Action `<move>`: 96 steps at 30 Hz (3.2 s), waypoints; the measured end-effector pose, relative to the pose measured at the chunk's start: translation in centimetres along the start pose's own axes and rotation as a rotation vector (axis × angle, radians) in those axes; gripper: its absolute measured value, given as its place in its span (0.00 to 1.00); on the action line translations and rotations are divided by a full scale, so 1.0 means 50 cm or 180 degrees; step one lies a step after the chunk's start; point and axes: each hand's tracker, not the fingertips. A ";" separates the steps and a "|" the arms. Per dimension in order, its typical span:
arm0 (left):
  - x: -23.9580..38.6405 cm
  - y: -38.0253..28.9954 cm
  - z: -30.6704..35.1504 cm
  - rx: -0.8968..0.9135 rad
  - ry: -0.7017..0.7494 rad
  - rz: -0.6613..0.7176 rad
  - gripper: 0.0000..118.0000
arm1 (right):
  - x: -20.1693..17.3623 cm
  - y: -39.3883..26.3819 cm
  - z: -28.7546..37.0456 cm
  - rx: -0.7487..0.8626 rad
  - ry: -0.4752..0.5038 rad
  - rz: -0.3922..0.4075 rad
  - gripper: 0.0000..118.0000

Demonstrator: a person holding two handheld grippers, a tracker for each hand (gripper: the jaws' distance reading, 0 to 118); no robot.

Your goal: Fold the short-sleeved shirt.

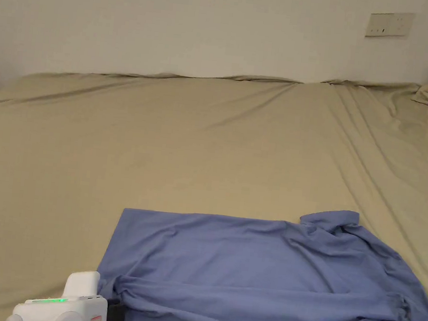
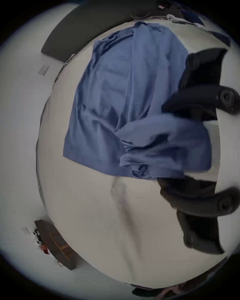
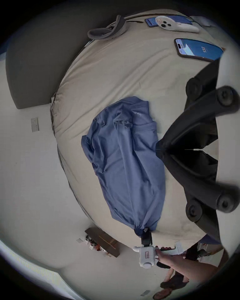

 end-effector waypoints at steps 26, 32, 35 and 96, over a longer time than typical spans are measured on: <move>-0.019 -0.008 0.145 -0.0017 -0.0746 0.0566 0.09 | 0.133 0.101 -0.229 -0.0677 -0.0523 0.0425 0.07; -0.055 -0.012 0.197 -0.0032 -0.1059 0.0552 0.09 | 0.151 0.124 -0.102 -0.0800 -0.0291 0.0354 0.06; -0.074 -0.033 0.219 -0.0244 -0.1000 0.0380 0.09 | 0.129 0.118 -0.033 -0.0916 -0.0327 0.0483 0.06; -0.012 0.110 -0.019 0.0110 -0.0215 -0.0182 0.06 | 0.015 0.055 0.032 -0.0073 0.0079 0.0130 0.02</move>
